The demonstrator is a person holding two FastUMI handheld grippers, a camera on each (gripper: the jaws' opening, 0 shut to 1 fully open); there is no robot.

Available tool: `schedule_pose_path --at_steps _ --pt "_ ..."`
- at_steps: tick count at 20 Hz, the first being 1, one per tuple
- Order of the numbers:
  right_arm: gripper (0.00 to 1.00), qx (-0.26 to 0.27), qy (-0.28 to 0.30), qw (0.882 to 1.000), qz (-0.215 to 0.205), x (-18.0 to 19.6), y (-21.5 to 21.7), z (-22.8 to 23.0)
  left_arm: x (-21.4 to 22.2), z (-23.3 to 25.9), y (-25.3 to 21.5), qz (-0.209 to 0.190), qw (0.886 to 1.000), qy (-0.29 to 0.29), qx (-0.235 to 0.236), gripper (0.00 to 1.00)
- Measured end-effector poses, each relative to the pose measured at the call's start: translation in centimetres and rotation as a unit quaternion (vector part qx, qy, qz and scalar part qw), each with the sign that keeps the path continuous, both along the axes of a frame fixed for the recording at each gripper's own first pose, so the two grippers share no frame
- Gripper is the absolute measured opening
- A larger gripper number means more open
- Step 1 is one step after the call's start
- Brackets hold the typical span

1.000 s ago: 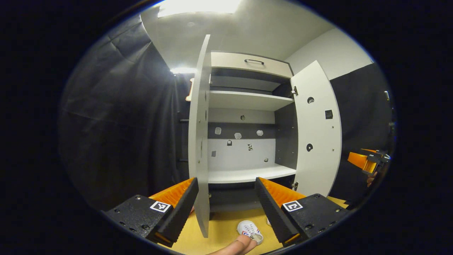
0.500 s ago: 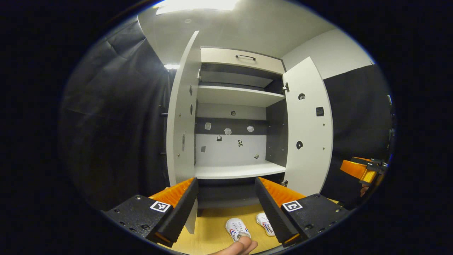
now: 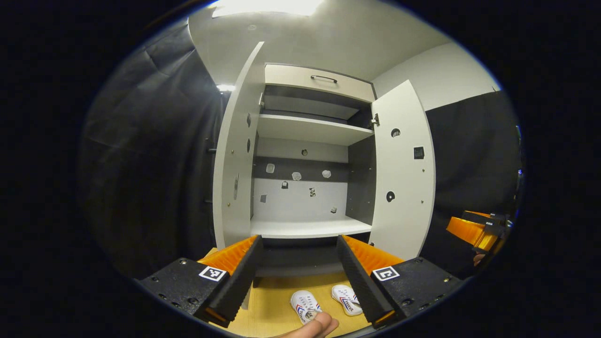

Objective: Grab one shoe with the right hand and put it into the shoe cabinet, grab the other shoe with the left hand and put it into the shoe cabinet; then close the right door with the right hand and the left door with the left hand.

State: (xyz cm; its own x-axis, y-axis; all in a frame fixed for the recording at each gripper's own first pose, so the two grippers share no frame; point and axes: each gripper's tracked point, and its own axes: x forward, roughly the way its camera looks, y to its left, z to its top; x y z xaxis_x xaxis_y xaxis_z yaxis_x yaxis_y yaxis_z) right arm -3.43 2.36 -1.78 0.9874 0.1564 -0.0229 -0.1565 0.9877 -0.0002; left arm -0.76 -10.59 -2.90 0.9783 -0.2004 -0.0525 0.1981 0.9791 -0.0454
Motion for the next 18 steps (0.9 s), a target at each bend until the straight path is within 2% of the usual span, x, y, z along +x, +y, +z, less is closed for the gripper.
schedule_pose_path --at_steps 5,6,7,8,9,12,13,14,15,18 --pt "0.98 -0.023 0.014 1.0 -0.015 1.1 1.0 -3.5 0.4 -1.4 0.6 0.007 1.0 -0.008 0.005 0.97" --pt "0.94 -0.023 0.02 0.999 -0.014 1.3 1.4 -4.5 0.4 -1.6 0.6 0.006 1.0 -0.011 0.009 0.97" --pt "0.94 -0.026 0.027 0.999 -0.012 1.7 1.9 -5.8 0.3 -1.9 0.9 0.006 1.0 -0.015 0.015 0.97" --pt "0.94 -0.032 0.037 0.999 -0.011 2.0 2.3 -7.4 0.3 -2.2 1.3 0.009 1.0 -0.017 0.018 0.97" --pt "0.98 -0.041 0.048 0.998 -0.01 2.3 2.6 -9.2 0.3 -2.7 1.7 0.013 0.999 -0.019 0.022 0.97" --pt "0.98 -0.06 0.089 0.994 -0.006 3.7 3.6 -15.2 0.3 -4.0 3.2 0.025 0.999 -0.012 0.028 0.97" --pt "0.94 -0.064 0.101 0.993 -0.004 4.3 4.0 -17.1 0.3 -4.4 3.8 0.029 0.999 -0.008 0.029 0.97" --pt "0.99 -0.07 0.113 0.991 0.001 4.8 4.3 -18.9 0.4 -4.6 4.5 0.035 0.999 -0.006 0.03 0.98" --pt "0.94 -0.073 0.126 0.989 -0.001 5.2 4.5 -20.7 0.5 -4.8 5.1 0.039 0.999 -0.006 0.032 0.97" --pt "0.99 -0.072 0.178 0.981 0.009 6.1 5.9 -26.6 0.5 -5.3 7.0 0.05 0.998 -0.013 0.022 0.97"
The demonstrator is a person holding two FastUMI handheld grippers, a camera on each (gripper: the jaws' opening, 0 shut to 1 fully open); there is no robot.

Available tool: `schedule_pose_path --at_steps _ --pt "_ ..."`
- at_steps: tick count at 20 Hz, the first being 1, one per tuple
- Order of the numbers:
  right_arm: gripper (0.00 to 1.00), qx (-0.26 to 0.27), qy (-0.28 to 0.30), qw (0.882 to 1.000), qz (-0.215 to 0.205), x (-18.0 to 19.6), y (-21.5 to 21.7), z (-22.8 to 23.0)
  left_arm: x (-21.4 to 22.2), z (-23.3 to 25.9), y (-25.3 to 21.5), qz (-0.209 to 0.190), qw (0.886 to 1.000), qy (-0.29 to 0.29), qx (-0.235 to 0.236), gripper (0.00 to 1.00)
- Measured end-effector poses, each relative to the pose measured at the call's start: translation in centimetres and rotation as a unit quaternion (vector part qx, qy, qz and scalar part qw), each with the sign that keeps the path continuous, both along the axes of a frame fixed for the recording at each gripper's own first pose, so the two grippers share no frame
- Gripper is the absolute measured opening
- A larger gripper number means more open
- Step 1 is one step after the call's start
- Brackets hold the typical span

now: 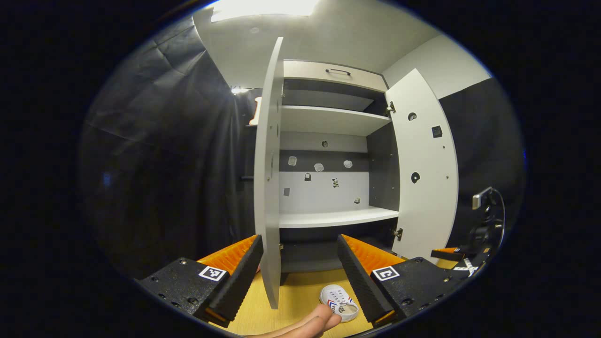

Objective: Grab one shoe with the right hand and put it into the shoe cabinet, grab the other shoe with the left hand and put it into the shoe cabinet; then close the right door with the right hand and the left door with the left hand.

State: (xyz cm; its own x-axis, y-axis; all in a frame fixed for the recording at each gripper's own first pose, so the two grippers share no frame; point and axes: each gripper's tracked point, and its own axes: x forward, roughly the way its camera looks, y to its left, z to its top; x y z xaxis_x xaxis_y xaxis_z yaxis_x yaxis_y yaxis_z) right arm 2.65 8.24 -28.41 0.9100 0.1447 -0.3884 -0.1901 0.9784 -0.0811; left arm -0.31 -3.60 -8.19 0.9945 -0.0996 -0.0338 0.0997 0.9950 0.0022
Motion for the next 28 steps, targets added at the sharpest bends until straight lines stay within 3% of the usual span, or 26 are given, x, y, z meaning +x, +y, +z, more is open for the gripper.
schedule_pose_path --at_steps 1,6,9,10,11,14,15,19,21,22,23,28 --pt "0.94 -0.001 0.024 1.0 0.002 0.1 0.5 -2.3 0.0 -0.5 0.6 0.001 1.0 0.0 -0.003 0.97" --pt "0.97 -0.019 0.12 0.993 -0.005 0.4 2.3 -12.0 -0.4 -2.5 2.5 0.005 1.0 0.009 0.011 0.98" --pt "0.95 -0.033 0.151 0.988 -0.01 0.4 3.1 -15.1 -0.5 -2.7 2.8 0.002 1.0 0.003 0.009 0.97" --pt "0.92 -0.035 0.16 0.986 -0.018 0.6 2.9 -15.9 -0.5 -3.1 3.0 0.002 1.0 0.006 0.007 0.97" --pt "0.83 -0.036 0.168 0.985 -0.024 0.7 2.8 -16.5 -0.5 -3.4 3.2 0.001 1.0 0.009 0.007 0.98" --pt "0.81 -0.033 0.192 0.98 -0.04 1.2 2.5 -18.4 -0.4 -3.9 4.1 0.005 1.0 0.012 0.002 0.98" --pt "0.58 -0.026 0.21 0.976 -0.045 1.3 2.7 -19.3 -0.4 -4.1 4.0 0.002 1.0 0.011 -0.002 0.98" --pt "0.55 -0.008 0.204 0.976 -0.075 3.2 2.0 -20.0 -0.7 -4.5 3.6 -0.013 1.0 0.018 -0.007 0.98" --pt "0.23 0.02 0.201 0.976 -0.079 4.4 2.3 -20.2 -1.2 -4.1 2.8 -0.022 1.0 0.019 -0.008 0.98" --pt "0.23 0.036 0.202 0.977 -0.055 4.7 2.8 -20.6 -1.5 -3.8 2.3 -0.029 0.999 0.018 -0.008 0.98" --pt "0.06 0.046 0.205 0.976 -0.051 4.4 2.6 -20.7 -1.6 -3.6 1.9 -0.034 0.999 0.016 -0.01 0.97" --pt "0.06 0.102 0.198 0.974 -0.038 4.2 2.6 -19.6 -2.7 -1.9 0.4 -0.044 0.999 0.001 -0.002 0.97"
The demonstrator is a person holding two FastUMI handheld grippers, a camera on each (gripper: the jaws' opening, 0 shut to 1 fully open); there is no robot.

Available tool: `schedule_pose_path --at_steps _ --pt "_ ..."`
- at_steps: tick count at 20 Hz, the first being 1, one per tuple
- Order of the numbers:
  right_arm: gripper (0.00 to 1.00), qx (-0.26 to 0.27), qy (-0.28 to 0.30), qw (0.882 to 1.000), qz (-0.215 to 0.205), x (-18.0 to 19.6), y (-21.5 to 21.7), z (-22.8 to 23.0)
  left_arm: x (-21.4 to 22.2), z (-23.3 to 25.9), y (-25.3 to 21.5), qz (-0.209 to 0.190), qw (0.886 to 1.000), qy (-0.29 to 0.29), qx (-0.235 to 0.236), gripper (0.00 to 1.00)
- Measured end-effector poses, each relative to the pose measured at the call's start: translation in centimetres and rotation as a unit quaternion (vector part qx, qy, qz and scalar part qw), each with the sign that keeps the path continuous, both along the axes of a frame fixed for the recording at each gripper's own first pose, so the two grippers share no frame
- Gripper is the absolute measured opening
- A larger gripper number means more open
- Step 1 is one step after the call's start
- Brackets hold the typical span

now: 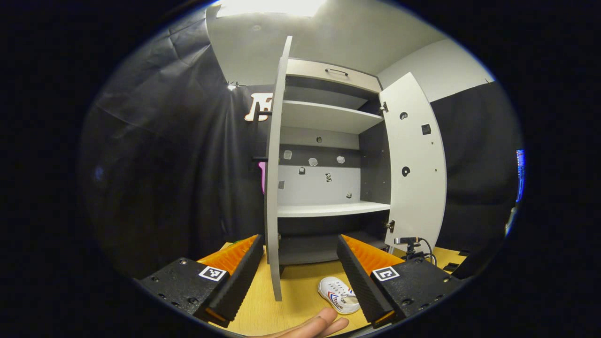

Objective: Grab one shoe with the right hand and put it into the shoe cabinet, grab the other shoe with the left hand and put it into the shoe cabinet; then close the right door with the right hand and the left door with the left hand.

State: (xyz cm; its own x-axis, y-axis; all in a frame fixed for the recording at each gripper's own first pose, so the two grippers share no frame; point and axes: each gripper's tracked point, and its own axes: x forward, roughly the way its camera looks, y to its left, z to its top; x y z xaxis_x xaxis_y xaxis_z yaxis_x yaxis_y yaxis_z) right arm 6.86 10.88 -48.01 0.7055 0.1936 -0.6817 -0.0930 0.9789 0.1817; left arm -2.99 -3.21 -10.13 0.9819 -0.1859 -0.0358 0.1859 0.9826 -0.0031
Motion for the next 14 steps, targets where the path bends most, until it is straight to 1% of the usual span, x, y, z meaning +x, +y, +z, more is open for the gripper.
schedule_pose_path --at_steps 3,5,6,7,8,10,11,12,13,14 --pt "0.06 -0.008 -0.025 1.0 0.012 -0.5 -0.2 0.9 -0.9 0.9 -1.1 -0.013 1.0 -0.012 -0.003 0.97" --pt "0.05 0.001 -0.031 0.999 0.019 -0.9 0.0 1.3 -1.2 1.4 -2.0 -0.02 1.0 -0.017 -0.002 0.97" --pt "0.0 0.006 -0.034 0.999 0.019 -1.7 0.0 1.3 -1.3 1.7 -2.3 -0.022 1.0 -0.019 -0.003 0.97" --pt "0.0 0.008 -0.04 0.999 0.019 -1.8 -0.1 1.6 -1.5 1.9 -2.7 -0.025 0.999 -0.021 -0.003 0.95" --pt "0.0 0.012 -0.04 0.999 0.02 -1.8 -0.2 1.6 -1.6 2.0 -3.0 -0.027 0.999 -0.022 -0.003 0.97" --pt "0.0 0.029 -0.026 0.999 0.011 -1.9 0.0 1.2 -1.7 2.1 -3.7 -0.033 0.999 -0.024 -0.003 0.97" --pt "0.0 0.028 -0.016 0.999 0.019 -2.0 0.1 0.8 -1.7 2.1 -4.1 -0.036 0.999 -0.024 -0.003 0.97" --pt "0.01 0.023 -0.017 0.999 0.024 -1.6 0.2 0.5 -1.6 2.0 -4.3 -0.037 0.999 -0.022 -0.002 0.95" --pt "0.01 0.022 -0.013 0.999 0.037 -1.5 0.4 0.1 -1.6 1.9 -4.5 -0.037 0.999 -0.022 -0.002 0.97" --pt "0.0 0.032 -0.004 0.999 0.033 -1.4 0.4 -0.1 -1.7 2.0 -4.7 -0.04 0.999 -0.023 -0.003 0.97"
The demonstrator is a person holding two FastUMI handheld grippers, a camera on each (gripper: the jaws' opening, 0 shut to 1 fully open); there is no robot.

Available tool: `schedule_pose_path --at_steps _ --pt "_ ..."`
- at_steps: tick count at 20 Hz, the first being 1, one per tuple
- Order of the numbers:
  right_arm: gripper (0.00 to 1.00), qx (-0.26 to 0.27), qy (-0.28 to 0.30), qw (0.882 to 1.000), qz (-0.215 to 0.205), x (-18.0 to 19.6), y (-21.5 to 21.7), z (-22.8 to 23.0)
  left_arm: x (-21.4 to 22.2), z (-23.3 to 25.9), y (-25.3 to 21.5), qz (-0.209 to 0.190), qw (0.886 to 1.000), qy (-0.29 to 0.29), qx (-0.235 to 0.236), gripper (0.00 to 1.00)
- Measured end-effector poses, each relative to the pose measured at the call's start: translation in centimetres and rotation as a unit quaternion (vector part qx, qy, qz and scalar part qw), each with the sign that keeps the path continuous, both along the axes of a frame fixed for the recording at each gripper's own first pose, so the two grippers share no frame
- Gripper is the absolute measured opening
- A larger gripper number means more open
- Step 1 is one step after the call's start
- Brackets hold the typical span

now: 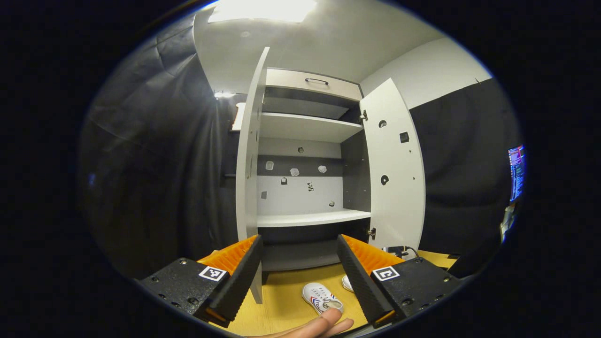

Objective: Grab one shoe with the right hand and put it into the shoe cabinet, grab the other shoe with the left hand and put it into the shoe cabinet; then close the right door with the right hand and the left door with the left hand.

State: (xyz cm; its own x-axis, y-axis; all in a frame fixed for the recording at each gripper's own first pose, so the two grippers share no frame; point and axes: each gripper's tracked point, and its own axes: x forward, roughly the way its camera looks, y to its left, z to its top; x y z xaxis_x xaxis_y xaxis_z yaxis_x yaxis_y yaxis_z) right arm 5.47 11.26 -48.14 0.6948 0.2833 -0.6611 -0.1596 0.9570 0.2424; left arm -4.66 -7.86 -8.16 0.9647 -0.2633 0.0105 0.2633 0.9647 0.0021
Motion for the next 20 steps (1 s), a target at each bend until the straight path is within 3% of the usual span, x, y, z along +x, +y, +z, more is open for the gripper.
schedule_pose_path --at_steps 2,5,10,20 --pt "0.04 0.015 0.019 1.0 -0.005 0.3 0.1 -0.5 0.0 -0.2 -0.4 -0.003 1.0 -0.002 -0.001 0.97" --pt "0.01 0.002 0.012 1.0 0.005 0.6 0.3 -0.6 0.5 -1.0 -0.8 -0.007 1.0 0.007 0.001 0.97" --pt "0.0 0.019 -0.042 0.999 -0.018 0.8 -0.5 0.7 0.8 -1.9 -0.8 -0.008 1.0 0.02 0.009 0.97" --pt "0.0 0.065 -0.106 0.992 -0.004 -2.1 -0.3 7.0 0.8 -2.3 0.2 0.006 1.0 0.013 0.002 0.98"
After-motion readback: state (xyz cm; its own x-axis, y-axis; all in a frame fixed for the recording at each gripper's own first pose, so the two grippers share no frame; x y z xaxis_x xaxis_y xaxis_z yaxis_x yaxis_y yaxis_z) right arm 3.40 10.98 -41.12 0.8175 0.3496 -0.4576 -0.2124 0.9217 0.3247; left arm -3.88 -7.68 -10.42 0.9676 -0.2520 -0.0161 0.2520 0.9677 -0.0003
